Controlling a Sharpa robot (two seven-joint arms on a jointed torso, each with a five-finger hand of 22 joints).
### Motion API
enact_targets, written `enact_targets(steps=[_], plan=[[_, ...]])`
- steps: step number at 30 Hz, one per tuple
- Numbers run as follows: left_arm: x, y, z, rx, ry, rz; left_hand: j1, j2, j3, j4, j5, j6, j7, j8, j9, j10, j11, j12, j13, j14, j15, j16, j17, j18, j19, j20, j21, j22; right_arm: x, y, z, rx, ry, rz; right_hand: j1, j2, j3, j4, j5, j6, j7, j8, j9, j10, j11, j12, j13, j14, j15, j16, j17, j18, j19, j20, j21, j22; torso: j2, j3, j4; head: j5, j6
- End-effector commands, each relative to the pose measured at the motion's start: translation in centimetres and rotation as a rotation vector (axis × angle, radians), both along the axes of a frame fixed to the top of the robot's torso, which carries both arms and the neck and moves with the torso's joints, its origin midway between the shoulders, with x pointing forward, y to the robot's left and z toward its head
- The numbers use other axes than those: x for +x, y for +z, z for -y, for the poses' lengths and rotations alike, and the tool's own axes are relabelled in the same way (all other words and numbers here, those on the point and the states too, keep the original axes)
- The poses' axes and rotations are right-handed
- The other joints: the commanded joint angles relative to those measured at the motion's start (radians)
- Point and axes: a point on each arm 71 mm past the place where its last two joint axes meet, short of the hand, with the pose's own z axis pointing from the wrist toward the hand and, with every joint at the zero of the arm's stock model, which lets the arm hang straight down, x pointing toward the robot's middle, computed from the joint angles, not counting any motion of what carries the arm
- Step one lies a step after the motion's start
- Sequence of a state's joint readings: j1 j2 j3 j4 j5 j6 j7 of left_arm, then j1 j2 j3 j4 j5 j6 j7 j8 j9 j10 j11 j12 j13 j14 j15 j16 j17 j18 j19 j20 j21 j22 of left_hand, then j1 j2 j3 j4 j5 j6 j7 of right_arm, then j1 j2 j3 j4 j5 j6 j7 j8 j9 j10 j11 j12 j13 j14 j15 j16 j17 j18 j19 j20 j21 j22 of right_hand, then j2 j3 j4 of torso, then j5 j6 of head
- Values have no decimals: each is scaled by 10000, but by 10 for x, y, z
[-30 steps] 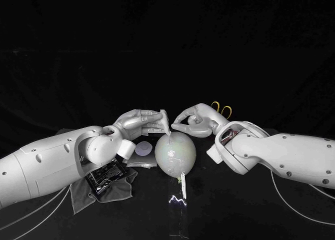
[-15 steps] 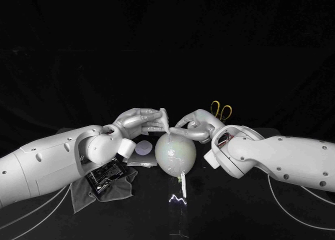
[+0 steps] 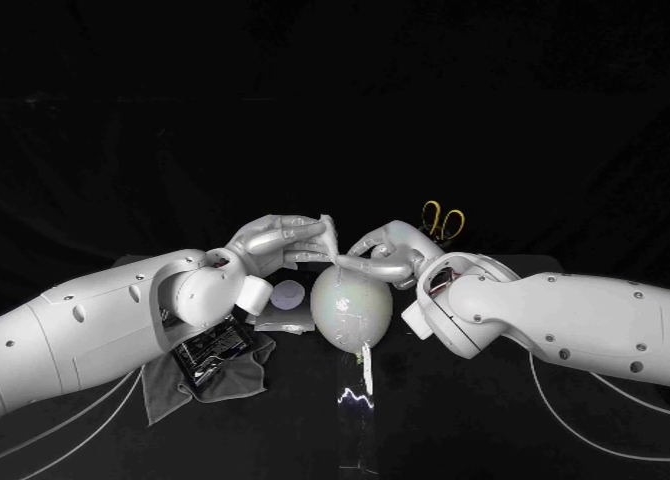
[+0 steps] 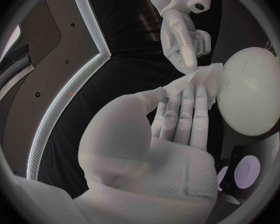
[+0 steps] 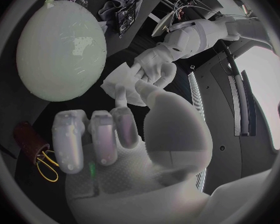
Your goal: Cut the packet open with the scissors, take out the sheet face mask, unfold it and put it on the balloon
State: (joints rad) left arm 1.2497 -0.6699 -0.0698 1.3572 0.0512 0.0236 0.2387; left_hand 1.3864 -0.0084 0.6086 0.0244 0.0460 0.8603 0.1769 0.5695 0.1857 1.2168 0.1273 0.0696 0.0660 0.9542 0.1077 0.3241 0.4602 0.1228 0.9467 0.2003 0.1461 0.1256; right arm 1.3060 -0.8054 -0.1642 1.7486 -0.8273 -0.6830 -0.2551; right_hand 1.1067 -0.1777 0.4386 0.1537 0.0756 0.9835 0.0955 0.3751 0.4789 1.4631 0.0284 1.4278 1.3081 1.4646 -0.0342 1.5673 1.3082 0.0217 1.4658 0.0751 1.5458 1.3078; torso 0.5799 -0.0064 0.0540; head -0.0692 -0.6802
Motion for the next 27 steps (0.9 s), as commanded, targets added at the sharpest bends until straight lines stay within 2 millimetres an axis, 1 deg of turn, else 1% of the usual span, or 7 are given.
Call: enact_targets(steps=[1, 10, 15, 17, 22, 23, 27], plan=[[0, 2, 2, -150, -4, 106, 29, 96, 57, -13, 25, 33, 26, 47, 873, -34, 0, 66, 16, -38, -14, 31, -10, -2, -8, -17, 54, 13, 0, 1, -1, 123, -62, 108, -75, 18, 8, 79, 36, 76, 12, -34, -6, 216, -73, 21, 1502, 1062, -73, 35, 2626, -152, 911, -66, 9, 2545, -1, -4, -3, 8, -9], [-1, 2, 3, -145, -33, 88, 23, 89, 66, -25, 25, 39, 23, 55, 887, -23, -6, 73, 17, -27, -20, 37, -19, 12, 0, -17, 73, 23, 1, 1, -3, 235, -32, 143, 194, 241, 54, 144, 214, 105, -33, -29, -17, 229, -112, 35, 1521, 1062, -106, 35, 2626, -152, 912, -90, 10, 2545, -2, -2, -2, 15, -31], [-1, 2, 3, -161, -67, 90, 21, 91, 70, -26, 25, 42, 23, 57, 891, -20, -7, 75, 18, -23, -21, 39, -22, 15, 2, -17, 78, 26, 2, 0, -4, 226, 32, 121, 1079, 763, 585, -243, 5, 138, -122, 18, -2, 247, -197, 55, 1551, 1062, -182, 35, 2626, -157, 923, -152, 29, 2552, 0, -6, -1, 3, -38], [-1, 3, 4, -169, -82, 91, 19, 93, 73, -27, 25, 44, 23, 60, 894, -16, -8, 77, 18, -19, -22, 40, -24, 18, 4, -17, 83, 28, 3, 0, -5, 209, 69, 100, 1607, 959, 971, -625, -203, 171, -185, 90, 40, 277, -257, 99, 1590, 1062, -229, 35, 2626, -164, 939, -185, 56, 2562, 3, -8, 1, 3, -44], [-1, 3, 4, -175, -75, 107, 14, 94, 75, -26, 24, 46, 23, 62, 898, -12, -8, 79, 19, -14, -23, 43, -26, 21, 6, -16, 88, 31, 3, -1, -6, 131, 202, 72, 1898, 977, 1443, -1090, -236, 307, -223, 369, 212, 558, -294, 534, 1935, 1062, -266, 35, 2626, -189, 991, -238, 148, 2594, 0, -7, 3, 9, -64], [-1, 3, 4, -173, -64, 111, 14, 94, 75, -26, 24, 46, 23, 62, 898, -12, -8, 79, 19, -14, -23, 43, -26, 21, 6, -16, 88, 31, 3, -1, -6, 112, 224, 70, 1922, 966, 1610, -1221, -238, 435, -262, 537, 305, 588, -330, 568, 1965, 1062, -293, 35, 2626, -198, 1009, -261, 179, 2605, -1, -4, 4, 10, -65], [-1, 3, 3, -172, -9, 124, 9, 95, 77, -25, 24, 48, 24, 64, 903, -9, -8, 81, 19, -10, -24, 45, -29, 24, 8, -15, 93, 34, 2, -1, -5, 54, 259, 55, 1854, 942, 1820, -1330, -253, 505, -306, 716, 414, 649, -366, 654, 2035, 1062, -326, 35, 2626, -208, 1031, -293, 217, 2619, -7, -3, 2, 5, -67]])
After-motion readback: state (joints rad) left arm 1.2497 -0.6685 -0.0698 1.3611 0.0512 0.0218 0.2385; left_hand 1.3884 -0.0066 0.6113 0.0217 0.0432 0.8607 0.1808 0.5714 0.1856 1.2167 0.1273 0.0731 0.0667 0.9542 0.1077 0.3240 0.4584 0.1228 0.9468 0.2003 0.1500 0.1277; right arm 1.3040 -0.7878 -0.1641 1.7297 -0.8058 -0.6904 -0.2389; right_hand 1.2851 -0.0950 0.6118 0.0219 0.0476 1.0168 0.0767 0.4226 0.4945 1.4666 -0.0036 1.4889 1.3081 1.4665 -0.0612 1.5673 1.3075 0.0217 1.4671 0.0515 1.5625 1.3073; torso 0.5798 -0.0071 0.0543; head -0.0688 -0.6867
